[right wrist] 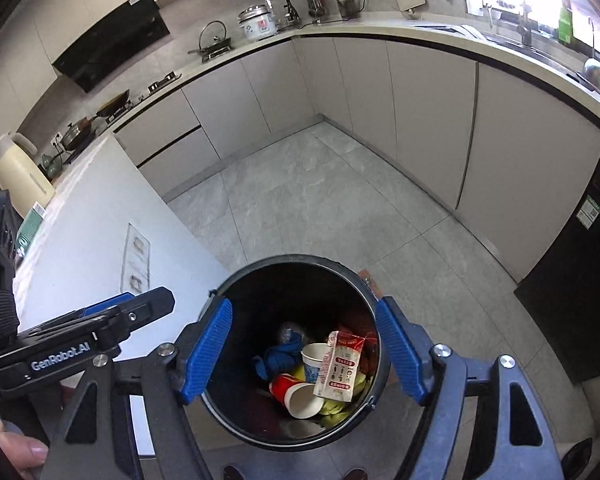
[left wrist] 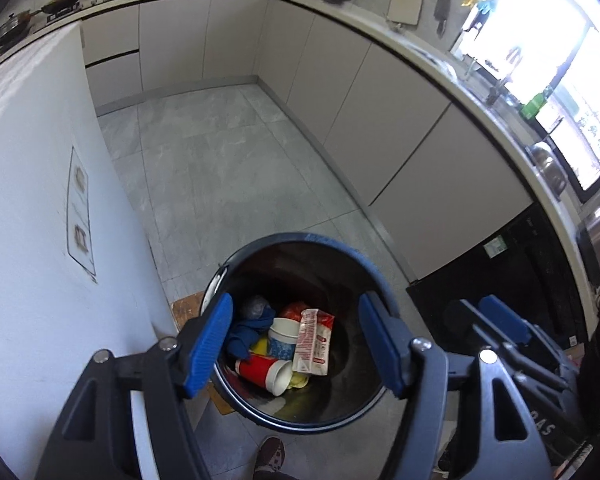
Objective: Collect trash
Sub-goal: 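Open both tools above the bin to drop the cloth and carton, then move both open tools back over the island toward the blue cup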
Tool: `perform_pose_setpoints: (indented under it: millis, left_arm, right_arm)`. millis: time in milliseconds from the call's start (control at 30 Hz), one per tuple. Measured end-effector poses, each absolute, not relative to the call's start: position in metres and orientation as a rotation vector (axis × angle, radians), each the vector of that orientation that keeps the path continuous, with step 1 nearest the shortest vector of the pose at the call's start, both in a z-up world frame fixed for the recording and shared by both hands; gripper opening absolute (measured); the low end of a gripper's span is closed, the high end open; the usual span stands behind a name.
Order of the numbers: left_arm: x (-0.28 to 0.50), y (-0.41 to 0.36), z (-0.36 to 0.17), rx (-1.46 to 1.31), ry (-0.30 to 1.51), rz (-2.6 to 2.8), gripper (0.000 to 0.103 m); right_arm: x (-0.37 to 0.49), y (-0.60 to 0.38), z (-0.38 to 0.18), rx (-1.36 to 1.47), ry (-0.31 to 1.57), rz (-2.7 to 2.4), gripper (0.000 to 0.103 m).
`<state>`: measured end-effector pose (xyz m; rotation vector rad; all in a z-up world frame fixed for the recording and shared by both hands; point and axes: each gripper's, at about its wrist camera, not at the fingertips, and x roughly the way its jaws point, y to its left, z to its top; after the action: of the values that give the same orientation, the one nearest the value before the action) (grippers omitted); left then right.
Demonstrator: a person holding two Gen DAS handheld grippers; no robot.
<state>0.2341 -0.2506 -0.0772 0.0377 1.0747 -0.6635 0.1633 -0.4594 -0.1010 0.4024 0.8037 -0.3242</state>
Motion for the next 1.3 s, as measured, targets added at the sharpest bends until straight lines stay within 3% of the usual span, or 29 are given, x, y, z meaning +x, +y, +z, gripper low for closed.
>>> perform_pose_setpoints:
  millis: [233, 500, 900, 1300]
  left_arm:
    - [0.229, -0.217, -0.022, 0.004, 1.016, -0.704, 0.068]
    - [0.239, -0.11, 0.016, -0.042, 0.962, -0.634, 0.068]
    - [0.287, 0.096, 0.025, -0.119, 0.904, -0.396, 0.068]
    - [0.32, 0.236, 0.025, -0.165, 0.871, -0.158, 0.068]
  right_arm:
    - [0.16, -0.433, -0.055, 0.41, 0.751, -0.314, 0.076]
    - [0.181, -0.345, -0.008, 0.374, 0.707, -0.208, 0.076]
    - [0.257, -0.144, 0.014, 0.277, 0.696, -0.02, 0.076]
    - [0.324, 0.018, 0.019, 0.217, 0.71, 0.187, 0.076]
